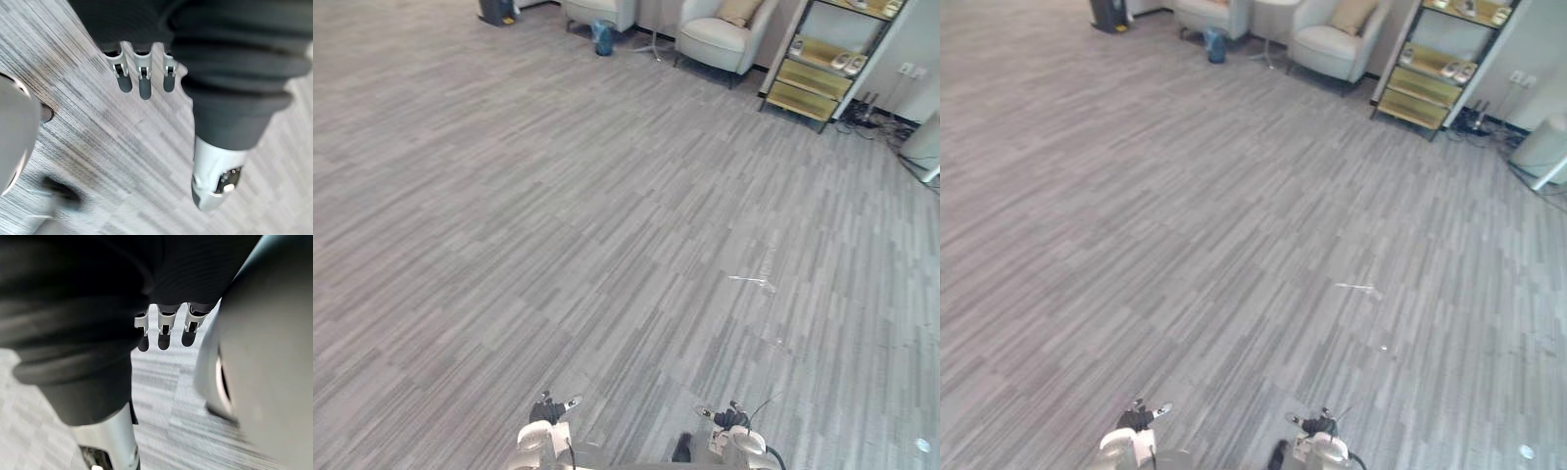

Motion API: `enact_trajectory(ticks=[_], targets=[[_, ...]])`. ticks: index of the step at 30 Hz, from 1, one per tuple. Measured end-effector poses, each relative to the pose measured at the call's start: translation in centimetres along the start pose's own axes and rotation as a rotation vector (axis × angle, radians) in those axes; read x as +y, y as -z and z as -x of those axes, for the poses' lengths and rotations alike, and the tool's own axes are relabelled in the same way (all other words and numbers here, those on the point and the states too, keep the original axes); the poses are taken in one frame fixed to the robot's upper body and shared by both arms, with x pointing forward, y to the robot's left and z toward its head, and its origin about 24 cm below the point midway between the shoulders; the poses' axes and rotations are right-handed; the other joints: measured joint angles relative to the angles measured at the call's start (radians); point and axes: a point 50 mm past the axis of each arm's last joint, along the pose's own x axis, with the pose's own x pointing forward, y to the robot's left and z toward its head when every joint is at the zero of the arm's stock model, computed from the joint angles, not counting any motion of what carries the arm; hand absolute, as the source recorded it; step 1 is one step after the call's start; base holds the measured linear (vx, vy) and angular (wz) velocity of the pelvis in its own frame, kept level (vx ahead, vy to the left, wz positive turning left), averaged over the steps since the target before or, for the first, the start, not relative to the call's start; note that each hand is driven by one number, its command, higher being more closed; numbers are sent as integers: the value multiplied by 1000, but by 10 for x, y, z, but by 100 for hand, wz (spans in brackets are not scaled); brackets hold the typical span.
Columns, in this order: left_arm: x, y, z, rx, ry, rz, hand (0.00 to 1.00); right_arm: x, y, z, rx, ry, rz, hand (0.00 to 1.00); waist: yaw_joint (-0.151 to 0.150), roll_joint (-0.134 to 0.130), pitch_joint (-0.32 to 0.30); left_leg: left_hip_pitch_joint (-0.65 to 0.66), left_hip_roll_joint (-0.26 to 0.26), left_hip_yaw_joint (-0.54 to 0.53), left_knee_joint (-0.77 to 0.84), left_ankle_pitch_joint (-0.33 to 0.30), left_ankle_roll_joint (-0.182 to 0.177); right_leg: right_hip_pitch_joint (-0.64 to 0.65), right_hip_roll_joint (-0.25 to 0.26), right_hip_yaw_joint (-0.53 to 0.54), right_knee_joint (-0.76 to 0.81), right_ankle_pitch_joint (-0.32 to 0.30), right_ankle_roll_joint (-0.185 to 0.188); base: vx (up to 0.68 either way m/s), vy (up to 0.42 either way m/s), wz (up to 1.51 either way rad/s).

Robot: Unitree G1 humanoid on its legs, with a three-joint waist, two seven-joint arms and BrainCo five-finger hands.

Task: Pick up cushions and gather them together orderly.

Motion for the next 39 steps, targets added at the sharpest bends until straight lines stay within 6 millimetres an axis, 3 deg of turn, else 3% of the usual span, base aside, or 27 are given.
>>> enact_trajectory(ticks=[1, 2, 5, 6, 7, 8, 10, 11, 12, 14, 15, 16, 17, 19, 21, 22, 23, 24, 25, 26, 27, 30, 31, 33, 35, 36, 39], targets=[[2, 2, 0, 4, -3, -7, 0, -3, 0, -1, 1, 6, 3, 0, -4, -7, 0, 26, -11, -34, 5, -15, -26, 1, 14, 45, -37, 105, -65, 541, -165, 20], [1, 2, 1, 5, -1, -5, 0, -10, 0, -2, 6, 23, 11, 0, -9, 10, -4, 44, 14, -76, 31, -16, -29, 7, 35, 48, 3, 141, -106, 551, -182, 18], [0, 7, 2, 16, -9, 29, 0, -14, 1, -3, 15, 35, -11, 0, -5, 67, -20, -47, 80, -148, 288, 12, -62, 46, 90, 15, 16, 74, -117, 542, -169, -1], [1, 13, 3, 38, -22, 67, 0, -14, 0, -3, 10, 34, -9, 0, -6, 89, -17, -130, 102, -186, 507, 106, -40, 93, 130, 21, 13, 33, -125, 732, -135, -48], [2, 18, 5, 54, -30, 81, 0, -10, 1, -2, 8, 22, 13, 0, 6, 107, -5, -223, 127, -212, 761, 330, -28, 179, 171, 60, -11, -10, -139, 612, -102, -54], [2, 18, 5, 53, -27, 81, 0, -9, 0, -2, 4, 19, 20, 0, 9, 113, -2, -252, 131, -216, 823, 318, -28, 206, 181, 66, -18, -24, -142, 598, -30, -56], [2, 3, 4, -15, -8, 48, 0, -4, 5, -1, 29, 14, 12, 0, 25, 83, 23, -438, 91, -235, 988, 161, 1, 357, 186, 126, -66, -73, -139, 528, -8, -46], [1, 0, 3, -26, -1, 37, 0, -3, 6, -1, 36, 13, 6, 0, 30, 79, 25, -463, 80, -236, 972, 143, 3, 379, 184, 139, -79, -74, -136, 610, 18, -70], [1, -4, 3, -50, 7, 22, 0, -2, 8, -1, 48, 12, 3, 0, 40, 71, 29, -519, 53, -231, 864, 84, -5, 430, 169, 171, -106, -73, -131, 502, 85, -92], [-2, -10, 3, -72, 16, 23, 0, -2, 3, -2, 46, 18, -8, 0, 56, 72, 31, -582, 19, -226, 605, 64, -7, 486, 141, 219, -146, -98, -93, 505, 129, -88], [-4, -10, 3, -73, 21, 25, 0, -4, 4, -3, 47, 25, -9, 0, 58, 76, 30, -601, 9, -238, 438, 93, -19, 509, 129, 240, -165, -118, -73, 506, 248, -72], [-6, -5, 4, -58, 24, 26, 0, -15, 6, -4, 55, 57, -10, 0, 65, 97, 18, -583, 13, -249, 213, 271, -67, 541, 116, 285, -177, -167, -41, 526, 267, -77], [-5, -3, 4, -50, 23, 24, 0, -15, 8, -4, 62, 61, -8, 0, 69, 97, 11, -566, 9, -228, 203, 315, -51, 555, 109, 304, -181, -178, -37, 545, 275, -66], [3, -5, 3, -52, 6, 3, 0, -12, 15, -1, 84, 56, -28, 0, 69, 50, -5, -566, -35, -175, 248, 225, 0, 561, 45, 356, -161, -185, -27, 565, 209, -41], [3, -5, 2, -51, 5, 4, 0, -11, 15, 0, 81, 53, -30, 0, 86, 43, -9, -529, -34, -116, 266, 179, 31, 512, 18, 383, -15, -190, -2, 676, 250, -67], [3, -3, 3, -43, 11, -12, 0, -11, 18, 1, 81, 44, -25, 0, 84, 41, -7, -447, -44, -90, 249, 137, 52, 416, -11, 377, 259, -156, 94, 509, 207, -66], [2, -3, 3, -42, 13, -20, 0, -11, 19, 1, 83, 43, -23, 0, 81, 41, -7, -425, -50, -88, 242, 127, 56, 385, -19, 375, 341, -131, 128, 699, 250, -36], [-1, -2, 3, -37, 31, -53, 0, -16, 23, 3, 79, 54, -20, 0, 61, 40, -7, -329, -68, -90, 206, 106, 65, 304, -56, 338, 580, -125, 143, 301, 87, 3], [-3, -1, 3, -36, 36, -58, 0, -18, 22, 3, 70, 56, -20, 0, 55, 40, -7, -302, -71, -90, 193, 103, 67, 289, -69, 315, 619, -129, 136, 590, 131, 14], [-10, -4, 3, -43, 57, -65, 0, -21, 22, 3, 63, 64, -21, 0, 39, 43, -10, -199, -71, -93, 130, 100, 68, 220, -100, 219, 673, -158, 84, 390, 54, 9], [-11, -5, 3, -45, 59, -64, 0, -21, 22, 3, 61, 64, -22, 0, 38, 41, -13, -179, -68, -93, 113, 99, 66, 201, -102, 198, 666, -166, 71, 585, 56, 6], [-13, -4, 2, -33, 64, -67, 0, -21, 15, 1, 44, 61, -33, 0, 25, 39, -10, -37, -27, -89, -13, 87, 47, 110, -57, 74, 389, -179, 30, 470, -16, -1], [-12, -2, 2, -22, 63, -80, 0, -20, 12, 0, 36, 58, -34, 0, 8, 35, -8, -15, -17, -90, -44, 81, 37, 76, -27, 63, 191, -115, 26, 434, -51, 6], [-12, 0, 2, -14, 62, -86, 0, -18, 8, 0, 24, 53, -28, 0, -1, 25, 1, 23, -16, -98, -61, 63, 21, 49, 1, 85, -5, -13, 19, 492, -139, 22], [-7, 4, 2, -3, 45, -94, 0, -18, 8, 0, 18, 51, -19, 0, -7, 17, 4, 61, -13, -155, -45, 25, -12, 47, 26, 128, -89, 129, -45, 666, -255, 51], [-8, 8, 3, 9, 39, -90, 0, -22, 4, -1, 6, 63, -8, 0, -12, 34, -3, 65, 23, -208, 7, 23, -16, 53, 47, 117, -29, 151, -70, 489, -215, 49], [-6, 16, 6, 29, 23, -59, 0, -27, 1, -2, -11, 77, 29, 0, -7, 101, -14, -40, 80, -270, 294, 43, -33, 89, 107, 79, -1, 65, -91, 621, -280, 11]])
